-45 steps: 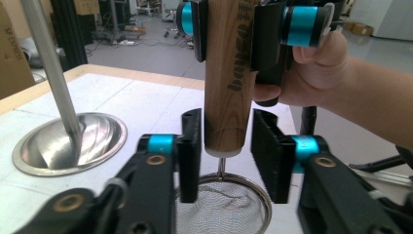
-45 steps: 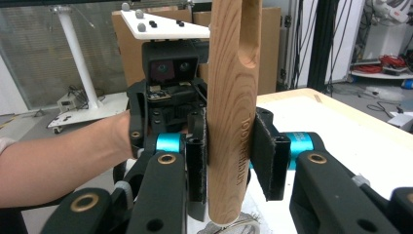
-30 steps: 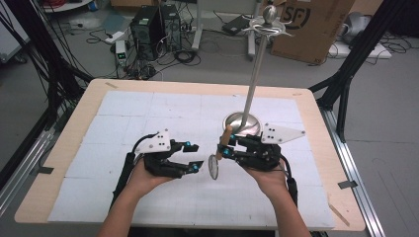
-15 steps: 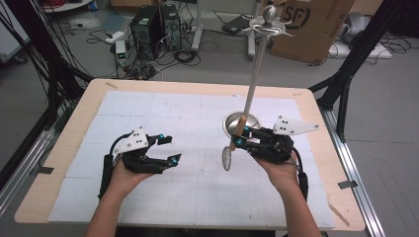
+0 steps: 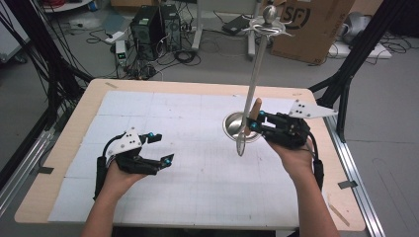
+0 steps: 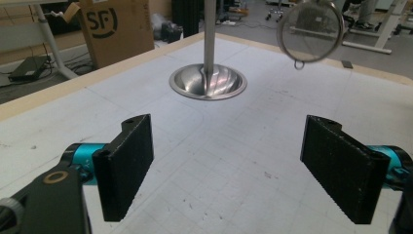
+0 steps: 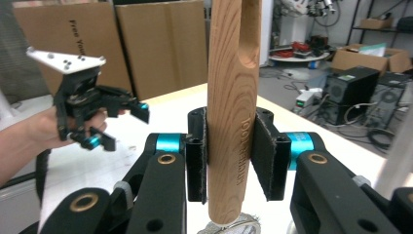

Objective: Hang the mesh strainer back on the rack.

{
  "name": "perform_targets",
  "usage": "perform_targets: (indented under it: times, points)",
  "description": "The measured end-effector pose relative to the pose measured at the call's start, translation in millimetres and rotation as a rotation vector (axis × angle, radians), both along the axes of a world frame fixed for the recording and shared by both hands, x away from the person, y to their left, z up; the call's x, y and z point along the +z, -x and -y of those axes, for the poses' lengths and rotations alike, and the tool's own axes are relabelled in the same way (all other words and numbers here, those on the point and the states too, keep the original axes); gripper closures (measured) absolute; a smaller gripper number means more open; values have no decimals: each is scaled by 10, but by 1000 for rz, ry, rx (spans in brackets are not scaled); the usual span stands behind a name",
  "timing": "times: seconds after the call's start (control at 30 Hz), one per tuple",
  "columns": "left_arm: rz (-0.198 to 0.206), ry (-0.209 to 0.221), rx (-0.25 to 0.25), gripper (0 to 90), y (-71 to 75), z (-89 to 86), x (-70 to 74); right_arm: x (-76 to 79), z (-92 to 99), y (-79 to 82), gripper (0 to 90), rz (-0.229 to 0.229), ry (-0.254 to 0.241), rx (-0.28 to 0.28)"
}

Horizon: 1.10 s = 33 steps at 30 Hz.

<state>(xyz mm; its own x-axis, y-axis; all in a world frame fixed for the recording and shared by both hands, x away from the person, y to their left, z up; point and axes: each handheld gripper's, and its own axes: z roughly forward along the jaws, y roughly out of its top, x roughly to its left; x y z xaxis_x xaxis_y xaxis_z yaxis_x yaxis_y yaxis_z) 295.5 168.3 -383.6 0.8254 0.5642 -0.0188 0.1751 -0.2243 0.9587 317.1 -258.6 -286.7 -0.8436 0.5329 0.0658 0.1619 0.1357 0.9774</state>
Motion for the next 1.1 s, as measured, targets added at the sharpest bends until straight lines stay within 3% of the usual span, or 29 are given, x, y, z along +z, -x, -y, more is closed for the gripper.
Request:
perform_targets:
  times: [0.17,0.43,0.57,1.1]
  points:
    - [1,-31,16,185,-6,22,-19,180,88,-56,698,18,14,-32]
    - [-7,-9,11,184,-4,-12,-21,437,235,-180,697,32,23,-94]
    - [7,6,-4,174,2,-21,-28,543,290,-246,697,34,30,-122]
    - [22,6,-20,173,27,-24,-24,761,457,-489,696,14,21,-232]
